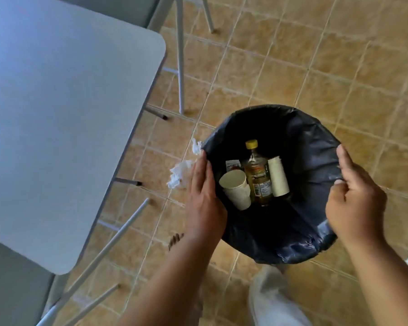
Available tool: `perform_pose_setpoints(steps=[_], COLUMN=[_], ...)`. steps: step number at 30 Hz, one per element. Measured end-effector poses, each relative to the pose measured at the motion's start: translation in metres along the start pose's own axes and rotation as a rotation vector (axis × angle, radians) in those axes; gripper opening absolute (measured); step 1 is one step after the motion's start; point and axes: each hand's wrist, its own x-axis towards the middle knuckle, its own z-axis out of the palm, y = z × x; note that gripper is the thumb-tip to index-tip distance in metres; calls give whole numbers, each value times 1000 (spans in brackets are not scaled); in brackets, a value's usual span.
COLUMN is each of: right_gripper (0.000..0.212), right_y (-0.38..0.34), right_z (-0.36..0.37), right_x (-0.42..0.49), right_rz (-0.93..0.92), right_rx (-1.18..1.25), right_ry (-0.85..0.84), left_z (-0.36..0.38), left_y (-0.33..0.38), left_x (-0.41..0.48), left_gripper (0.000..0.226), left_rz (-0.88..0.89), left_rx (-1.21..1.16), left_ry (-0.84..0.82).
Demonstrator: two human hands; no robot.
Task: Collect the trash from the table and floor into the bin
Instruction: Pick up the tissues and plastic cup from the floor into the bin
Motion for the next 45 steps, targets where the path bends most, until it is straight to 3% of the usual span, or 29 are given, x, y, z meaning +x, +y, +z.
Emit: perform_pose_setpoints(steps=[6, 12, 25, 31, 37, 45], right_gripper=[59, 62, 63, 66, 75, 80], right_y=[90, 132, 117, 116, 121, 114], right_z=[105, 176, 234, 235, 241, 245], right_x=[6, 61, 129, 136, 135, 128], right_rz=[111, 2, -33, -63, -237, -251], right_rx=[18, 6, 17, -55, -148, -200], right_ry=[-24, 33, -30, -100, -116, -138], left_z=[101, 166, 188, 183, 184, 183], left_y=[-60, -108, -155, -167, -168, -170], left_x=[35, 94, 208, 206, 210, 205], left_gripper=[70, 71, 64, 68, 69, 77], left_rz=[36, 99, 196, 211, 275, 261], left_rx=[8, -20, 27, 80, 225, 192], left_ry=[-29, 51, 161, 22, -10, -37])
